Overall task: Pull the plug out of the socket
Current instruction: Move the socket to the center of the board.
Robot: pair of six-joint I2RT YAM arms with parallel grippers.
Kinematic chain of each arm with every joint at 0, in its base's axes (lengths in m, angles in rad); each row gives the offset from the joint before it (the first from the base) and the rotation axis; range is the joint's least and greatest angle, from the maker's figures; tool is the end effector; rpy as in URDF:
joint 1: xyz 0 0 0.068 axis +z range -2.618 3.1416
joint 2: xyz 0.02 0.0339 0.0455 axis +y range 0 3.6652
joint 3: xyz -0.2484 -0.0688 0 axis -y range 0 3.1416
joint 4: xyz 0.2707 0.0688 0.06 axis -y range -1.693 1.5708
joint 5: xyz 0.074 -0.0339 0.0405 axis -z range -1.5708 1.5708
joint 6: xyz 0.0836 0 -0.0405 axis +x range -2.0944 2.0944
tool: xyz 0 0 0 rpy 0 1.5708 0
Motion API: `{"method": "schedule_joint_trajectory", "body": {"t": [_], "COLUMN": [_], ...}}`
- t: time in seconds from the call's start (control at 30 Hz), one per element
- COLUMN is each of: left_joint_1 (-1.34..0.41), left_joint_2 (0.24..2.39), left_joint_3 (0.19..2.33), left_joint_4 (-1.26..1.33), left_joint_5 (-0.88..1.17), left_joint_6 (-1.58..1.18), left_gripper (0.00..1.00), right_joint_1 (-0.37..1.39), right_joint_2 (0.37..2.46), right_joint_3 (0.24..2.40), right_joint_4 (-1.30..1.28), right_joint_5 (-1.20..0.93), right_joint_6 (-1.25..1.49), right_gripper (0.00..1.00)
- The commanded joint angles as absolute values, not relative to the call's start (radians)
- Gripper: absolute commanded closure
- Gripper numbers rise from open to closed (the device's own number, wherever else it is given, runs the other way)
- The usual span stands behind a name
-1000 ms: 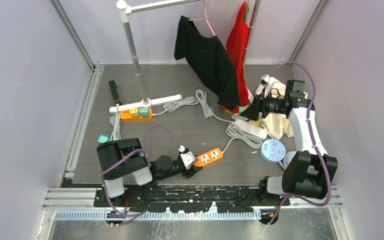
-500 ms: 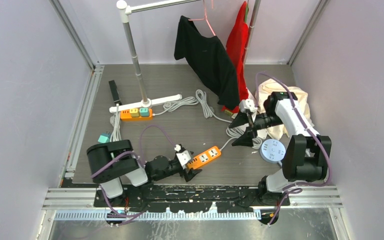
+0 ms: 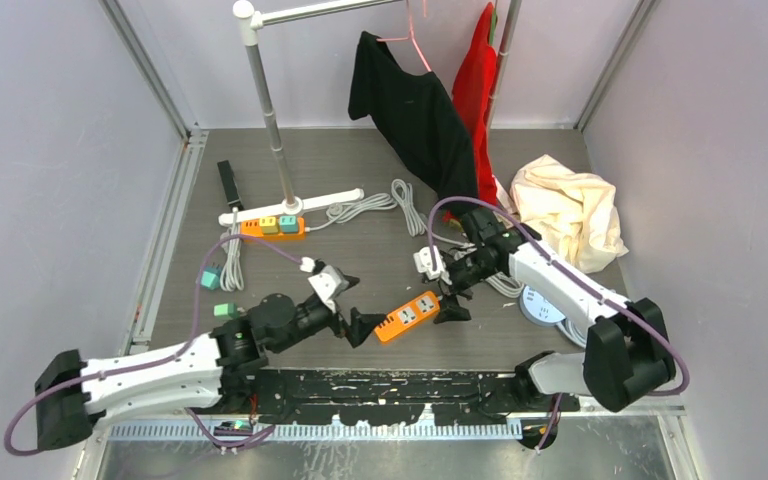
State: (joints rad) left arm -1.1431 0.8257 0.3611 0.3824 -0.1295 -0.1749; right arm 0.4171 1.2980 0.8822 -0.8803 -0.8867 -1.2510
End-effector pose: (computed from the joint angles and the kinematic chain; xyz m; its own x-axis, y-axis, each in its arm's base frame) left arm 0.1246 -0.2474 0.2155 -0.1813 -0.0184 -0.9833 0.8300 0.5334 -0.1630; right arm 0.2109 0.1643 0.1762 0.1488 -0.5902 -0.7934 -0.9763 -0.2153 -0.0230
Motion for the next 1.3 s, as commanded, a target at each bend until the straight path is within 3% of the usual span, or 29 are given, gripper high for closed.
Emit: {"method": "schedule_joint_trajectory", "body": {"t": [0.0, 0.23, 0.53, 0.97, 1.07, 1.27], "left_joint_1": [-1.134, -1.132, -1.133, -1.132, -1.132, -1.133], "left_joint_2": [0.642, 0.461, 0.477, 0.532, 0.529, 0.511], "left_joint_3": [0.344, 0.316, 0.334, 0.329, 0.318, 0.288], "left_joint_4": [-0.004, -0.138, -0.198, -0.195, -0.190, -0.174], "left_joint_5": [-0.268, -0.370, -0.393, -0.397, -0.398, -0.398], "left_joint_6": [-0.290, -0.367, -0.385, -0.380, -0.385, -0.393], "left_gripper": [0.01, 0.01, 0.00, 0.00, 0.00, 0.00], "right_joint_1": [0.517, 0.673, 0.735, 0.743, 0.743, 0.708], "right_joint_2": [1.332, 1.421, 1.520, 1.562, 1.554, 1.543], "right_joint_3": [0.855, 0.839, 0.857, 0.876, 0.885, 0.934], "right_joint_4": [-0.682, -0.533, -0.498, -0.496, -0.489, -0.424], "right_joint_5": [-0.770, -0.645, -0.584, -0.539, -0.528, -0.523], "right_joint_6": [-1.173, -1.072, -1.023, -1.009, -0.989, -0.801], "right_gripper": [0.00, 0.00, 0.02, 0.24, 0.36, 0.71]}}
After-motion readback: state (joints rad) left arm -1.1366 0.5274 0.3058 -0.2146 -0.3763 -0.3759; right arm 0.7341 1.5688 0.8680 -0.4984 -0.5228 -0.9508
